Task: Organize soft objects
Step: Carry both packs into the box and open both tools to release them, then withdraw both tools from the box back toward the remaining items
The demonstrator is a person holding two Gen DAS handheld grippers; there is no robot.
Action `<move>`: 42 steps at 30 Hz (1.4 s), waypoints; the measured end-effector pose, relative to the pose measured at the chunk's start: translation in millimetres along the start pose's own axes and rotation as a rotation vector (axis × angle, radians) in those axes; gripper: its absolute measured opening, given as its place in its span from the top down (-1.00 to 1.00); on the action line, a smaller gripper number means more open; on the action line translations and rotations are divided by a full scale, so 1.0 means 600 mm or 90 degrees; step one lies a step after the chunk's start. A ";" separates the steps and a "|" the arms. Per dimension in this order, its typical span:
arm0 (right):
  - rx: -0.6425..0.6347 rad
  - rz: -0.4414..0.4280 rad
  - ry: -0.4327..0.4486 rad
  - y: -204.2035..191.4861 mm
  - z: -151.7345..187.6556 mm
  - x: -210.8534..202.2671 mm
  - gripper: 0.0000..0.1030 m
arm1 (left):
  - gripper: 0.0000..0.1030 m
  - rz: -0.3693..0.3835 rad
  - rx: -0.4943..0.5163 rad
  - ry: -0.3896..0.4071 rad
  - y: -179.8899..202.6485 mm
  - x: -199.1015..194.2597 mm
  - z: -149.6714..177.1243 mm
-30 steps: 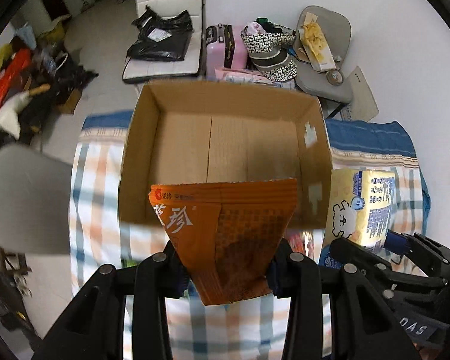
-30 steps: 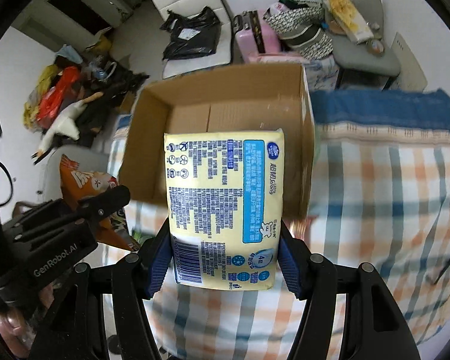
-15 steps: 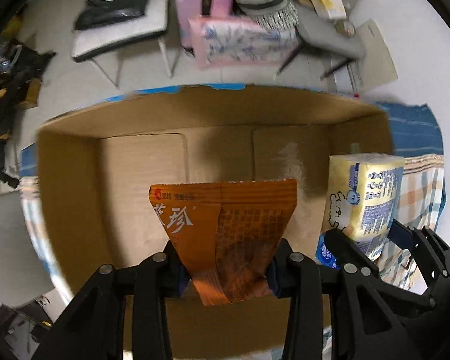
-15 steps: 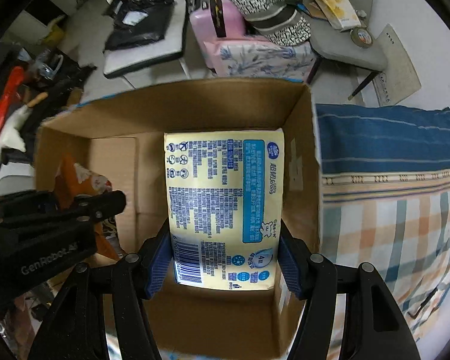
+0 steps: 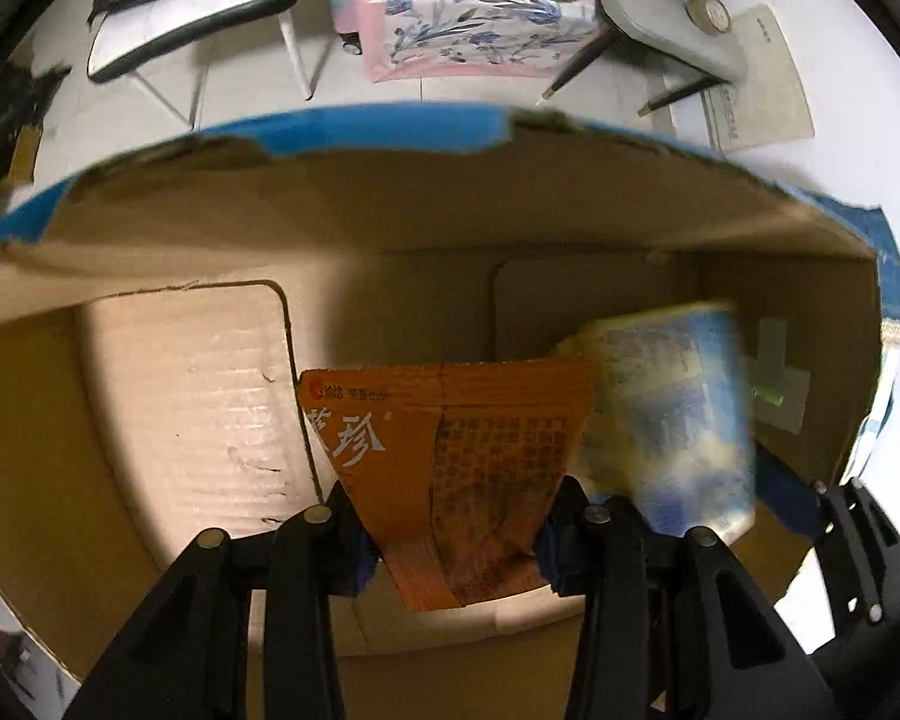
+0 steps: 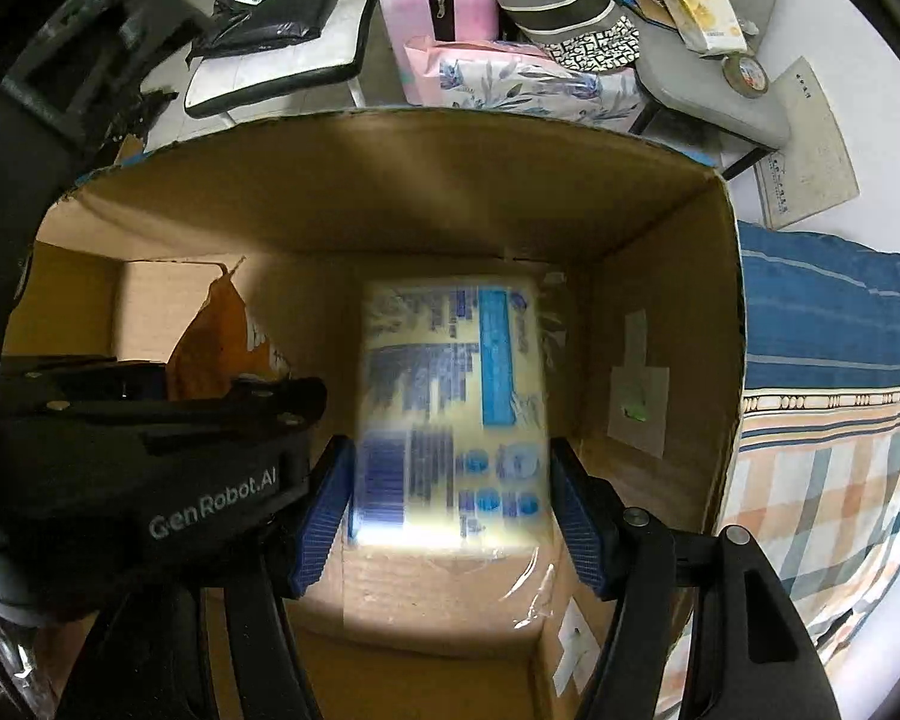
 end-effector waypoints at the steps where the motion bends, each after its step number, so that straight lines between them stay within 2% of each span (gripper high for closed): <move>1: 0.000 0.000 -0.001 0.000 -0.001 -0.001 -0.30 | 0.26 -0.006 -0.002 -0.001 -0.001 -0.001 0.001; 4: -0.002 0.004 -0.002 -0.001 -0.004 -0.007 -0.30 | 0.21 -0.018 -0.006 0.005 -0.004 -0.010 0.002; 6: 0.002 0.004 -0.001 0.002 -0.004 -0.013 -0.39 | 0.06 -0.021 -0.006 0.010 -0.006 -0.017 0.007; 8: 0.006 0.002 -0.002 0.005 -0.004 -0.017 -0.41 | -0.37 -0.028 -0.003 0.016 -0.010 -0.025 0.012; 11: 0.010 0.003 0.001 0.008 0.003 -0.029 -0.42 | -0.63 -0.036 -0.004 0.033 -0.020 -0.041 0.018; 16: 0.012 0.001 -0.001 0.005 0.023 -0.049 -0.66 | -0.83 -0.041 -0.009 0.058 -0.037 -0.069 0.039; 20: 0.010 -0.002 0.002 -0.001 0.053 -0.071 -0.97 | -0.97 -0.069 -0.008 0.086 -0.047 -0.090 0.072; 26: 0.005 0.012 0.033 -0.015 0.107 -0.106 -1.00 | -0.98 -0.089 -0.016 0.137 -0.061 -0.111 0.145; 36: 0.005 0.043 0.116 -0.035 0.211 -0.196 -1.00 | -0.98 -0.120 -0.027 0.275 -0.057 -0.190 0.273; 42: 0.009 0.034 0.160 -0.046 0.273 -0.257 -1.00 | -0.98 -0.128 -0.029 0.328 -0.049 -0.235 0.348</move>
Point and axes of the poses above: each gripper's, at about its wrist camera, not at the fingertips, and x roughly the way its jaws point, y to its right, z to its underside, the point moved 3 cm from there along x, roughly the way its jaws point, and after that the axes turned 1 degree about z, right-handed, at the moved point
